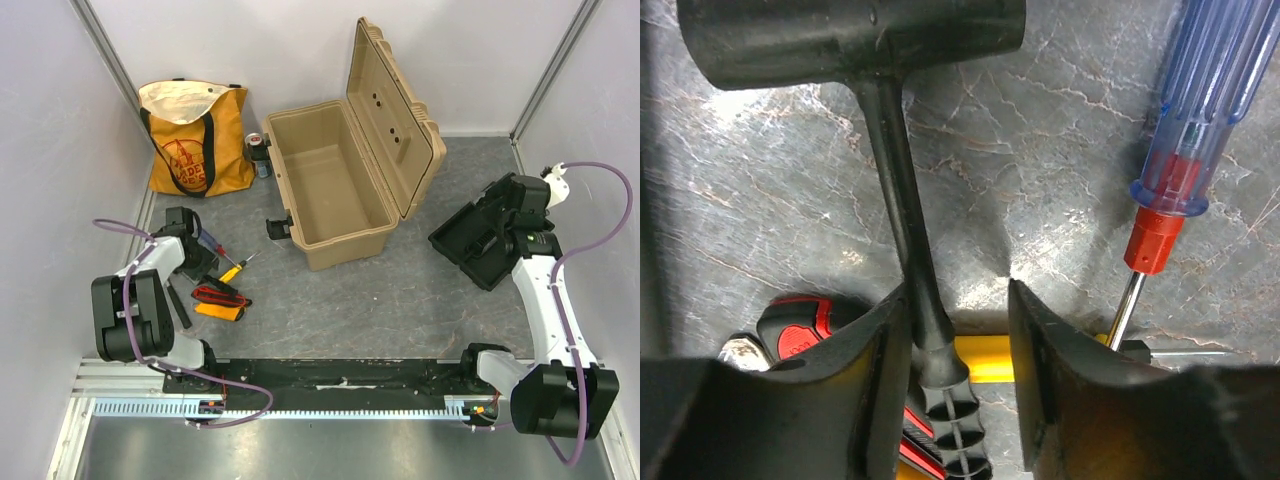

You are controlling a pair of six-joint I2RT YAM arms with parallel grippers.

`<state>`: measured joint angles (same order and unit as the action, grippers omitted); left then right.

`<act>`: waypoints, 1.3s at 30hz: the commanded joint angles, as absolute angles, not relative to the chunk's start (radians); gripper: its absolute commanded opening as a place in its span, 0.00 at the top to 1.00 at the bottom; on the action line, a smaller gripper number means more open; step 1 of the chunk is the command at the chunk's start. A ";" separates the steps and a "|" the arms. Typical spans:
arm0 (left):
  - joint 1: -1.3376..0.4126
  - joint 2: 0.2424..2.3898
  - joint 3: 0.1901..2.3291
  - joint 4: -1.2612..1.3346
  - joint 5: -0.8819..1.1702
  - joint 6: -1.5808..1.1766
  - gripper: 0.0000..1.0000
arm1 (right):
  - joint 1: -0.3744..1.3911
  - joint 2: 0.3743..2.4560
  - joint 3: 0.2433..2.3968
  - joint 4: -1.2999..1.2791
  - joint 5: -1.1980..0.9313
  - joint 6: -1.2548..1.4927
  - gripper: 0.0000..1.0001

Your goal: Pack the tool kit

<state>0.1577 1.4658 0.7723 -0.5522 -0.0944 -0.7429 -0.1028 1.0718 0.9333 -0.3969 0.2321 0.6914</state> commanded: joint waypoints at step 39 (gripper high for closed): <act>-0.469 1.785 1.791 -0.443 0.005 -0.630 0.98 | -0.101 0.885 0.940 -0.400 0.114 0.677 0.25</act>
<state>-0.4068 1.6108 1.6550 -0.4652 0.0746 -0.6590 -0.1020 0.9058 0.9443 -0.4129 0.1055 0.6949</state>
